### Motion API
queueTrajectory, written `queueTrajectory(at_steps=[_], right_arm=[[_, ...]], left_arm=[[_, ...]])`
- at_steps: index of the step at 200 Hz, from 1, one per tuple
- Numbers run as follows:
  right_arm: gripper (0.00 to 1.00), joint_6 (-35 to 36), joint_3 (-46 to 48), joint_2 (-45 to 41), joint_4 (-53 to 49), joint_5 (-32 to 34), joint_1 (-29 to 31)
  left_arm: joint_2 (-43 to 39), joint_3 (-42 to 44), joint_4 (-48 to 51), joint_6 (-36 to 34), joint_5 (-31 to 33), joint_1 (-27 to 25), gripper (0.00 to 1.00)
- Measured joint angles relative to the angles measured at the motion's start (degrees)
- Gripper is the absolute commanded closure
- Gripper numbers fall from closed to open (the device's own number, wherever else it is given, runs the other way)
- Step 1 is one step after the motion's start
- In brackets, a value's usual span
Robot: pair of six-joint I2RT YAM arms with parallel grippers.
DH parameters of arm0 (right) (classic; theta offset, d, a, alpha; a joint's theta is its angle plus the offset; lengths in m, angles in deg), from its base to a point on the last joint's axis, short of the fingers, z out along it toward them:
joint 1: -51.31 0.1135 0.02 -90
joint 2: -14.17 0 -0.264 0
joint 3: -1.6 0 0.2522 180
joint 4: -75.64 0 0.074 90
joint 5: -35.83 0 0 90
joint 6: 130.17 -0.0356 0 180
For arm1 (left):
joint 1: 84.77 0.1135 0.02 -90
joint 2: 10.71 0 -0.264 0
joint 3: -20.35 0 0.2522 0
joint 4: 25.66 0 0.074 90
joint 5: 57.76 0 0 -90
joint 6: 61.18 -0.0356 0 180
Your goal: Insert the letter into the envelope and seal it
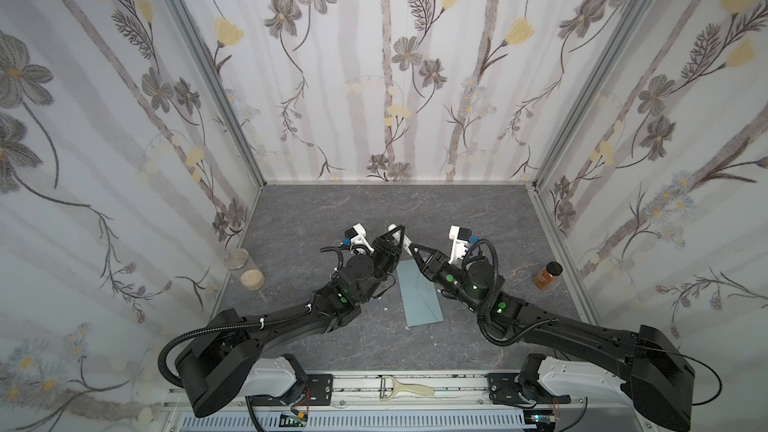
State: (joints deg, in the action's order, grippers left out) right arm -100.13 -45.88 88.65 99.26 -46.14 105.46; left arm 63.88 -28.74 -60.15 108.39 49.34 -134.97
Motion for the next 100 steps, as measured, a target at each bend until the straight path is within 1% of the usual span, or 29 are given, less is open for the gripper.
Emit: queueTrajectory(at_steps=[19,46,67,80,100], right_arm=[[0.63,0.0,-0.2,0.1,-0.3,-0.1,0.0],[0.63,0.0,-0.2,0.1,-0.4,-0.2,0.2],[0.65,0.0,-0.2,0.1,-0.4,-0.2,0.3],[0.68,0.0,-0.2,0.1,-0.4,-0.2,0.3],[0.68,0.0,-0.1,0.1,-0.4,-0.4,0.4]], left_arm=[[0.0,0.0,0.0,0.0,0.2,0.0,1.00],[-0.2,0.0,0.0,-0.1,0.7,0.0,1.00],[-0.6,0.3,0.0,-0.1,1.0,0.0,1.00],[-0.7,0.3,-0.1,-0.1,1.3,0.0,1.00],[-0.7,0.3,-0.1,-0.1,1.3,0.0,1.00]])
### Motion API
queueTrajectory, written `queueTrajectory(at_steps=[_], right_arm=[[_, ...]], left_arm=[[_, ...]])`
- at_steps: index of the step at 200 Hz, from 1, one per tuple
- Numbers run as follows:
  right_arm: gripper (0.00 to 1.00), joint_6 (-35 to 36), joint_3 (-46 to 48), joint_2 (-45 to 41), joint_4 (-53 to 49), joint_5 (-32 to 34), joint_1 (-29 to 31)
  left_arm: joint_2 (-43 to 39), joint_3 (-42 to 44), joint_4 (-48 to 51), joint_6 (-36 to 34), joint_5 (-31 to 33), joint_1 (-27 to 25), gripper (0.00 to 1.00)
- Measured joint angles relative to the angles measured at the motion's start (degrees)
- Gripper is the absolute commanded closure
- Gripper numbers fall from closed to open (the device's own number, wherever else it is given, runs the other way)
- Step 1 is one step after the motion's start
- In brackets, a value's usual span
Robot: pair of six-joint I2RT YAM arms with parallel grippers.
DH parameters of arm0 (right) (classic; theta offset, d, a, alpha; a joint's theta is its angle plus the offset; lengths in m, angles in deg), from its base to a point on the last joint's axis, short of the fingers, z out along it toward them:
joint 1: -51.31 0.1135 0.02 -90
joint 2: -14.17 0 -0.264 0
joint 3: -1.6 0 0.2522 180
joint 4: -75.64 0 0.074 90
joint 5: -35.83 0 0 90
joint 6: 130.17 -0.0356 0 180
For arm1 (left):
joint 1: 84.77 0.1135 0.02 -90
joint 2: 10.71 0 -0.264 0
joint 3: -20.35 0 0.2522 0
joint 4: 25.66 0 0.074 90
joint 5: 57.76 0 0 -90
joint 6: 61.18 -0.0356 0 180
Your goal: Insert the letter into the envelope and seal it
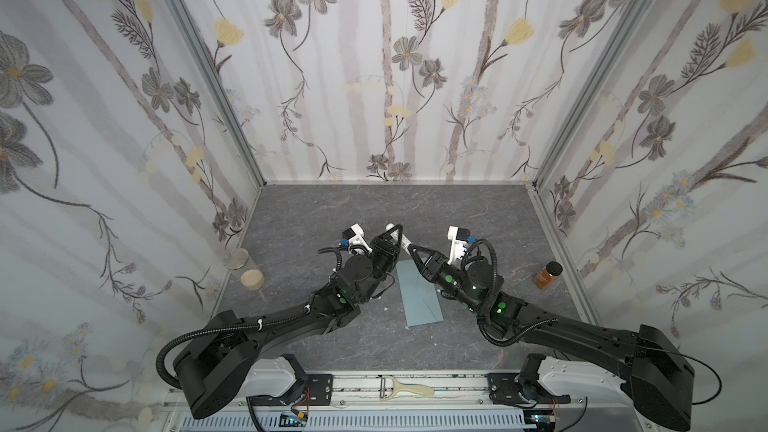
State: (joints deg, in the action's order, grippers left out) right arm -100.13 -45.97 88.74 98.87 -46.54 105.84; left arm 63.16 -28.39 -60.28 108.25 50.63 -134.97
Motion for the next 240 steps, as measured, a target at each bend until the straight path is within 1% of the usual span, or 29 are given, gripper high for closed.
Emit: queueTrajectory(at_steps=[12,33,68,81,104,133,166,194,240], right_arm=[[0.66,0.0,0.0,0.0,0.0,0.0,0.0],[0.67,0.0,0.0,0.5,0.0,-0.3,0.1],[0.83,-0.2,0.0,0.9,0.7,-1.2,0.2],[0.87,-0.2,-0.2,1.0,0.7,-1.2,0.2],[0.88,1.2,-1.6,0.5,-2.0,-0.8,0.4],[0.88,7.0,-4.9,-1.4,-9.4,2.1,1.8],[0.87,16.5,-8.1,-3.2,-18.8,6.1,3.7],[0.87,23.2,-8.5,-4.4,-22.7,8.5,4.8],[0.87,31.5,-11.8,-4.2,-28.6,13.4,7.2]], left_arm=[[0.0,0.0,0.0,0.0,0.0,0.0,1.00],[0.0,0.0,0.0,0.0,0.0,0.0,1.00],[0.0,0.1,0.0,0.1,0.3,0.0,1.00],[0.0,0.2,-0.2,0.1,0.5,0.0,1.00],[-0.2,0.5,-0.9,0.4,1.1,0.1,1.00],[-1.0,1.2,-2.6,1.8,0.4,0.0,1.00],[-1.3,1.8,-3.1,3.5,-1.2,0.0,1.00],[-1.3,2.0,-2.3,4.6,-3.2,-0.1,1.00],[-1.2,2.0,-2.3,6.3,-4.9,0.0,1.00]])
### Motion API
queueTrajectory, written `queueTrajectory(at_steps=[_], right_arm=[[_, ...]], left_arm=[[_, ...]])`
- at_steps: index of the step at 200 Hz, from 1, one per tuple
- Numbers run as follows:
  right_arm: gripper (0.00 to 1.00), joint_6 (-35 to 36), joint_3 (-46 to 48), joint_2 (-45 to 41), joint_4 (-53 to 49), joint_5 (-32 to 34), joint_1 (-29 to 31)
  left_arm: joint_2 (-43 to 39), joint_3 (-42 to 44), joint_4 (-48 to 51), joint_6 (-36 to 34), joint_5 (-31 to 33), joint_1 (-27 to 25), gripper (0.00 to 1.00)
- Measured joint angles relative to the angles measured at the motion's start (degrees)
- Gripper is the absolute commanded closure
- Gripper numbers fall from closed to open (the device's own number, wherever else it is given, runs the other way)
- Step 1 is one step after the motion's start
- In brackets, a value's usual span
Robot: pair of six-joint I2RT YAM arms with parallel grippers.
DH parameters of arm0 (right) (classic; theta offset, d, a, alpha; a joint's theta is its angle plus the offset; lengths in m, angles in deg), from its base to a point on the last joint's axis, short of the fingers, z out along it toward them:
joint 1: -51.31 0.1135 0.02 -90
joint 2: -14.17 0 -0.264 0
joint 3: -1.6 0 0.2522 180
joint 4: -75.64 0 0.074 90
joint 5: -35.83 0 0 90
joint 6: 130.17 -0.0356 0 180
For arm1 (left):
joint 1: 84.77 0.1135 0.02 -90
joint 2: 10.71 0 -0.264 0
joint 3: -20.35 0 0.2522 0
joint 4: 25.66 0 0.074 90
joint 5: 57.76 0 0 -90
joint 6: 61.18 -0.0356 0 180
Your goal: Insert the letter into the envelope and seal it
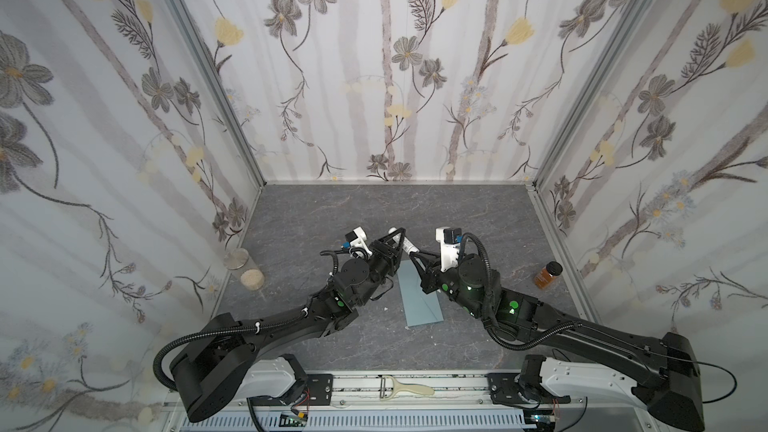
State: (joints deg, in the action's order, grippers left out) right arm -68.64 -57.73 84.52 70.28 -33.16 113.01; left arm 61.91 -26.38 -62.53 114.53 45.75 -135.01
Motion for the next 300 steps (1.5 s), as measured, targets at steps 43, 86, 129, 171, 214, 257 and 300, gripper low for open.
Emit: queueTrajectory(at_steps=[43,86,129,171,214,257,300], right_arm=[[0.87,7.1,-2.9,2.4,-3.3,7.4,3.1],[0.86,11.9,-4.1,3.8,-4.5,11.7,4.9],[0.86,17.2,-5.4,5.4,-5.8,17.3,7.2],[0.86,23.5,-7.0,8.0,-7.2,25.2,10.5],[0.87,31.3,-8.0,12.1,-7.8,35.8,15.0],[0.89,39.8,-8.4,17.4,-7.7,47.2,18.7],[0.90,47.2,-7.1,19.7,-4.8,53.7,20.5]], left_arm=[[0.7,-0.4,0.2,1.2,-0.8,0.1,1.00],[0.9,-0.7,0.8,1.4,-1.3,0.2,1.00],[1.1,-1.1,1.4,1.7,-2.3,0.3,1.00],[1.3,-1.2,1.7,2.8,-3.8,0.3,1.00],[1.5,-1.2,3.0,3.3,-5.9,0.3,1.00],[1.9,-1.2,4.9,3.4,-8.7,0.3,1.00],[1.9,-1.2,5.9,3.2,-11.0,0.3,1.00]])
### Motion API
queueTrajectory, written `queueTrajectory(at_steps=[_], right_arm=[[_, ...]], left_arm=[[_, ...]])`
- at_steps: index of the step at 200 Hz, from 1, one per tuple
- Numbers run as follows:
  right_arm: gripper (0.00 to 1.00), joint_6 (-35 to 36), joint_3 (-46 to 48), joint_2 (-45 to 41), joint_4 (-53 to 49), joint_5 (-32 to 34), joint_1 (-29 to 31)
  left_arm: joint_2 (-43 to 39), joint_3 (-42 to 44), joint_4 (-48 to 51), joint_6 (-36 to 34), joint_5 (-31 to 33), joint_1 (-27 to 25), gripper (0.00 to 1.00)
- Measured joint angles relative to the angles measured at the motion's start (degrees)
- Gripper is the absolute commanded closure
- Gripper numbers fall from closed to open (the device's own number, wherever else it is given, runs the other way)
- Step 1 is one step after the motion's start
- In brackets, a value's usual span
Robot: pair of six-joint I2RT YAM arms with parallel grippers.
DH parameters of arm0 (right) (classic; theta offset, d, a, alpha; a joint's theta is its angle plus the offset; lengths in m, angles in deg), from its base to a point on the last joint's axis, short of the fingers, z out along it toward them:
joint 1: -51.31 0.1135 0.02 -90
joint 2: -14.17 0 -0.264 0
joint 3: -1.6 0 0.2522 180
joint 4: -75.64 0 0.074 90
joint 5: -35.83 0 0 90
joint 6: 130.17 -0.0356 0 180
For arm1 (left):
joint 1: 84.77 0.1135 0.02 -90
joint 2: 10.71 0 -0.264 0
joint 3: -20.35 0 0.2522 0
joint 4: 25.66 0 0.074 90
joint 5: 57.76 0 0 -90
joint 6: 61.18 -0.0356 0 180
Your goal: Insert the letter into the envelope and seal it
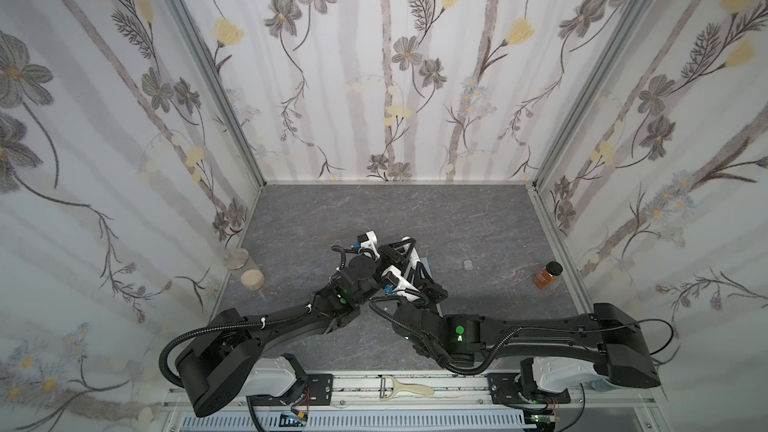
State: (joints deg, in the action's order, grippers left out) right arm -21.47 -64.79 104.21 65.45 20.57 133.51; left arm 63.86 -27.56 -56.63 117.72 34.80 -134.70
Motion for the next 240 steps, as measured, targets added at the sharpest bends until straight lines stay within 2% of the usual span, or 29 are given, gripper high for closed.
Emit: queueTrajectory(at_steps=[35,86,113,133,160,210,240], right_arm=[[0.89,3.9,1.0,0.5,2.2,1.5,0.4],[0.89,5.5,1.3,2.4,4.0,3.5,0.8],[0.77,5.2,1.3,2.3,3.8,3.0,0.9],[0.65,0.7,0.2,0.0,0.7,-0.2,0.7],[0.50,-8.7,-1.9,-4.0,-1.5,-7.9,0.7],[0.44,-24.8,0.7,-14.1,1.2,-25.4,-0.8],[0.42,-37.0,7.4,-23.5,6.7,-36.1,-7.3]], left_arm=[[-0.1,0.1,0.5,-0.1,-0.6,0.0,1.00],[-0.5,0.2,2.1,-0.4,-0.6,-0.1,1.00],[-0.8,0.4,2.6,-0.4,-0.2,-0.1,1.00],[-1.5,0.9,1.6,-0.2,0.0,-0.1,1.00],[-2.0,0.9,-1.8,0.0,0.3,0.2,1.00],[-2.0,0.9,-3.4,-1.2,3.0,1.1,1.00],[-2.0,0.9,-3.5,-2.6,5.0,1.4,1.00]])
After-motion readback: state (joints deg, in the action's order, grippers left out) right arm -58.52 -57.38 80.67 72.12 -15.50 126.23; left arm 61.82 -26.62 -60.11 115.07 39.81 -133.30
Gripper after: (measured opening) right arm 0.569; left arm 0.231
